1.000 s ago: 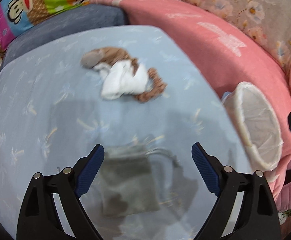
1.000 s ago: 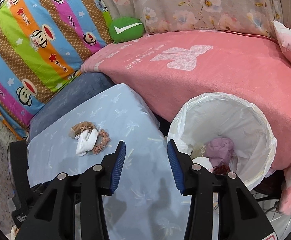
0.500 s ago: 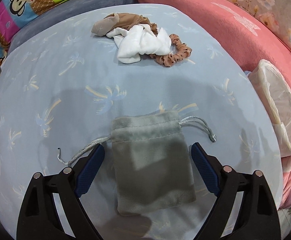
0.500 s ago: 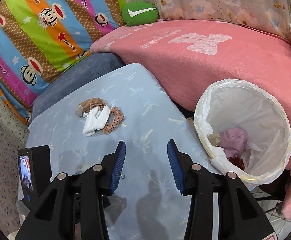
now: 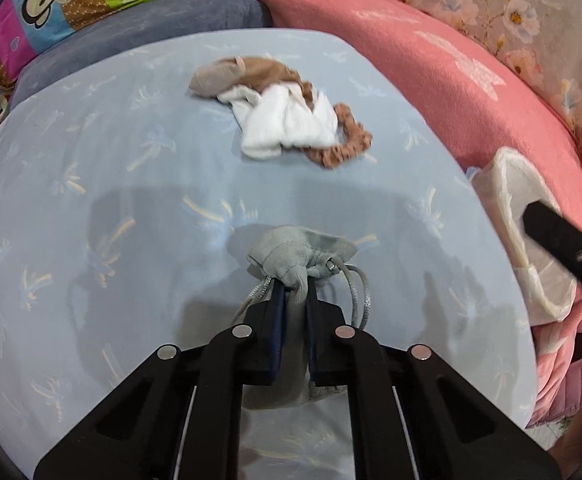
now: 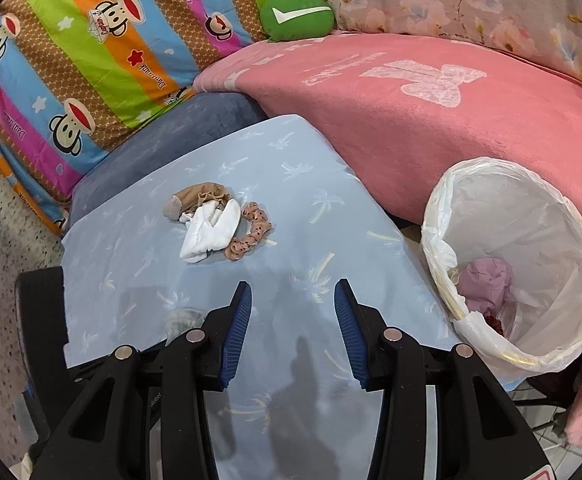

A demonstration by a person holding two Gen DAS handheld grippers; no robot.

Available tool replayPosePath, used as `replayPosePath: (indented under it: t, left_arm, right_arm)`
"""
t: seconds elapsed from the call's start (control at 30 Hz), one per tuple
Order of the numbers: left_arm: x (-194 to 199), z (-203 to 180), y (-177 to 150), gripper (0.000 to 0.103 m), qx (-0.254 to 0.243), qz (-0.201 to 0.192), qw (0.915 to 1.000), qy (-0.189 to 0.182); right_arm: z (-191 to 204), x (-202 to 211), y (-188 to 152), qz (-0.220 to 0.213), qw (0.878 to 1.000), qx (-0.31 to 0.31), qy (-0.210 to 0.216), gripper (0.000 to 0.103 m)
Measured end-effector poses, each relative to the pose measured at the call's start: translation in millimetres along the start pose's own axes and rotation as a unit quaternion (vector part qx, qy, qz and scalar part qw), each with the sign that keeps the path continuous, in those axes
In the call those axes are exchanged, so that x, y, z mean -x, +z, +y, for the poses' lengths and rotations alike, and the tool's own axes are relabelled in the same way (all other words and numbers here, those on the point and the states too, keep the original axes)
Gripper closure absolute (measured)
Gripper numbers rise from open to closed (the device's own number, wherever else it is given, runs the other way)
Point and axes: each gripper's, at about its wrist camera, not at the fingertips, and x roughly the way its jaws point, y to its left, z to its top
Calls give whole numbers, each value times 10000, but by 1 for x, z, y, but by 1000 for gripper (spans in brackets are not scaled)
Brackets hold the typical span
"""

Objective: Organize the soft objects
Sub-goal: 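Grasp the grey drawstring pouch with the left gripper, then grasp the second white glove with the right gripper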

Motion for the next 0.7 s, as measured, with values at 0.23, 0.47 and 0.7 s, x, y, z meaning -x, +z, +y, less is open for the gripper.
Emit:
replayPosePath:
  t: [0.23,0.47,0.7]
  left_arm:
    - [21,21,27,94,308,-420,9985,138]
    - [21,49,58,94,614,-634,9958,240]
    - [12,69,73,93,782,-628,9946,259]
  right_arm:
    - [23,-34,17,236,9992,14,333,60]
    - [54,-77,34,363,9981,215,457,60]
    - [78,-118,46,466,9973,359,442,60]
